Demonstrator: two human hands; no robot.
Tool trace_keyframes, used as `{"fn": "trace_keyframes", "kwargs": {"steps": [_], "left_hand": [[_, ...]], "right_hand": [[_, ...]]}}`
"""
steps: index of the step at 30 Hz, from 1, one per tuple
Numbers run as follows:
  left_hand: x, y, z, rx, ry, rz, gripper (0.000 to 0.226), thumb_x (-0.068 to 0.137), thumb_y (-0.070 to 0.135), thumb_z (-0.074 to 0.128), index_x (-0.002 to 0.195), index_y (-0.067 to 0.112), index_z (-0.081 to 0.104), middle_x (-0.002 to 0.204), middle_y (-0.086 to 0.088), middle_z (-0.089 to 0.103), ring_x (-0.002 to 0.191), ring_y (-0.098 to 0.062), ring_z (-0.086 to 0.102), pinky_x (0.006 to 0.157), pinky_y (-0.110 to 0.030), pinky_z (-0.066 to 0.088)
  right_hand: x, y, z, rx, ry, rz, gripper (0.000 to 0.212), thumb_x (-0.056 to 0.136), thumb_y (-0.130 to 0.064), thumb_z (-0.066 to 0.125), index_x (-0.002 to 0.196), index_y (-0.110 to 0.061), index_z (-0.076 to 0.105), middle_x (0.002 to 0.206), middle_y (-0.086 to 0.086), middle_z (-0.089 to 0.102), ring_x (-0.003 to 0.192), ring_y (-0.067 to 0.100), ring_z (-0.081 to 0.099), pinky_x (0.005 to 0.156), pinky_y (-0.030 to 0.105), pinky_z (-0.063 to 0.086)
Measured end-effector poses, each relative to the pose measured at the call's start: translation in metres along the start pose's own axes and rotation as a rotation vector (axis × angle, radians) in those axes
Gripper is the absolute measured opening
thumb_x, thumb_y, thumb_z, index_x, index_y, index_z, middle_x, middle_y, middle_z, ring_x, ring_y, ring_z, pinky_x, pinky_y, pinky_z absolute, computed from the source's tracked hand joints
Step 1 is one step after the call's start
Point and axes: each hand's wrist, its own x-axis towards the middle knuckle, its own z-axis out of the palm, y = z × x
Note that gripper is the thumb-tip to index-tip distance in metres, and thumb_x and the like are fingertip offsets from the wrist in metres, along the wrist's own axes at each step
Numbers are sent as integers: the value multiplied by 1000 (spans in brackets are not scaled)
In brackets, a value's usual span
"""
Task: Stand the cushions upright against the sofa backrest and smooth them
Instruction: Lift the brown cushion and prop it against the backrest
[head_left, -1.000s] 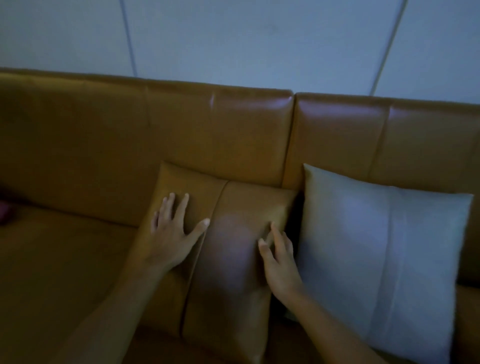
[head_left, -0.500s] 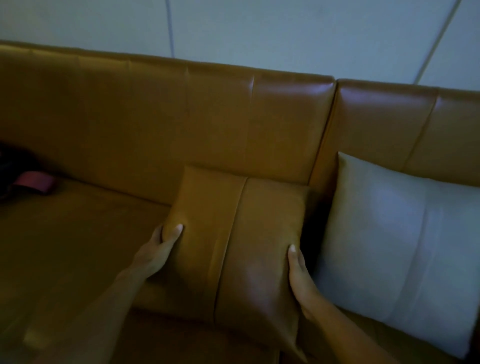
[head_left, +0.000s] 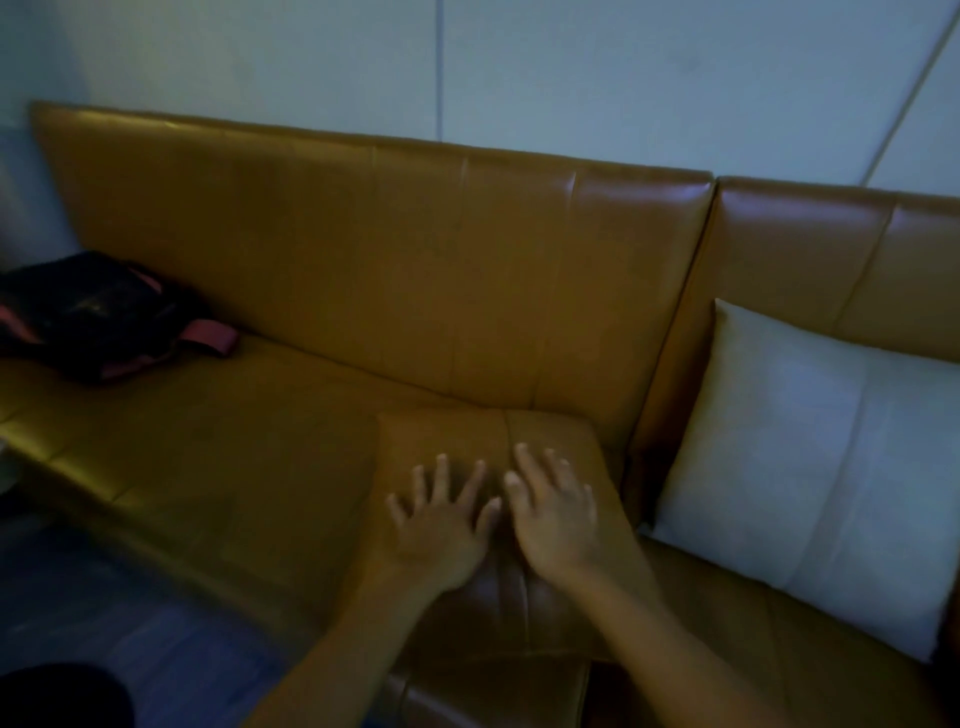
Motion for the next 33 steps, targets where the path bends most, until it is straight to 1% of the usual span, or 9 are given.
{"fn": "trace_keyframes", "kwargs": {"steps": [1, 2, 4, 8, 16, 20, 22, 27, 33], "left_hand": [[-3, 4, 1, 78, -16, 114, 75, 95, 66, 32, 155, 42, -5, 164, -2, -21, 150, -35, -17, 117, -65, 0], [0, 0, 7, 143, -41, 139, 85, 92, 67, 40, 154, 40, -11, 160, 1, -28, 148, -33, -23, 118, -64, -4], [6, -10, 14, 131, 5, 134, 84, 90, 73, 34, 154, 42, -13, 162, 0, -26, 148, -32, -25, 119, -62, -6], [13, -30, 17, -37, 104, 68, 73, 88, 78, 12, 154, 49, -1, 167, 3, -9, 152, -29, -13, 120, -58, -3], [44, -61, 9, -276, -42, -125, 76, 86, 81, 14, 153, 50, -4, 167, 3, -13, 152, -32, -9, 118, -65, 7], [57, -54, 4, -229, -46, -169, 82, 85, 83, 14, 155, 44, -5, 167, -4, -12, 151, -39, -6, 119, -63, 7], [66, -43, 1, -164, -26, -122, 85, 83, 85, 12, 155, 43, -4, 167, -3, -12, 151, -39, -8, 118, -64, 3], [110, -12, -1, -59, -27, -54, 81, 83, 84, 11, 154, 47, 3, 168, 2, -6, 151, -36, -11, 116, -66, -3], [172, -25, -6, -91, -131, -117, 84, 80, 87, 10, 154, 47, 12, 168, 3, 0, 152, -33, -8, 117, -64, -4]], "right_hand": [[-4, -13, 4, -70, -48, -119, 56, 99, -57, 14, 153, -42, 11, 165, -2, 5, 151, 18, -2, 119, 48, -1], [-6, -17, 11, -150, -102, -199, 57, 99, -58, 12, 153, -42, 8, 165, -3, 0, 150, 17, -7, 119, 48, -6], [-6, -6, 21, -266, -142, -239, 60, 96, -62, 5, 153, -43, 0, 165, -3, -6, 149, 18, -14, 118, 49, -10], [-1, 33, 19, -321, -85, -112, 65, 92, -68, 0, 152, -45, -6, 164, -1, -12, 149, 20, -17, 118, 49, -10], [21, 61, 8, -172, -118, 136, 64, 93, -69, 9, 152, -46, -4, 165, 0, -8, 151, 24, -5, 118, 51, 3], [43, 65, 3, -79, -159, 249, 65, 93, -69, 12, 152, -47, -2, 166, 2, -3, 151, 28, 0, 116, 55, 8], [56, 55, 3, -82, -163, 238, 65, 93, -70, 11, 152, -47, -2, 166, 2, -5, 151, 31, -2, 116, 57, 6], [100, 26, 16, -200, -211, -32, 60, 95, -67, 6, 152, -49, 1, 165, -8, -6, 150, 24, -10, 117, 57, -5], [157, 39, 17, -184, -296, 47, 66, 92, -71, 6, 153, -46, 6, 165, -5, -2, 151, 25, -7, 117, 56, -3]]}}
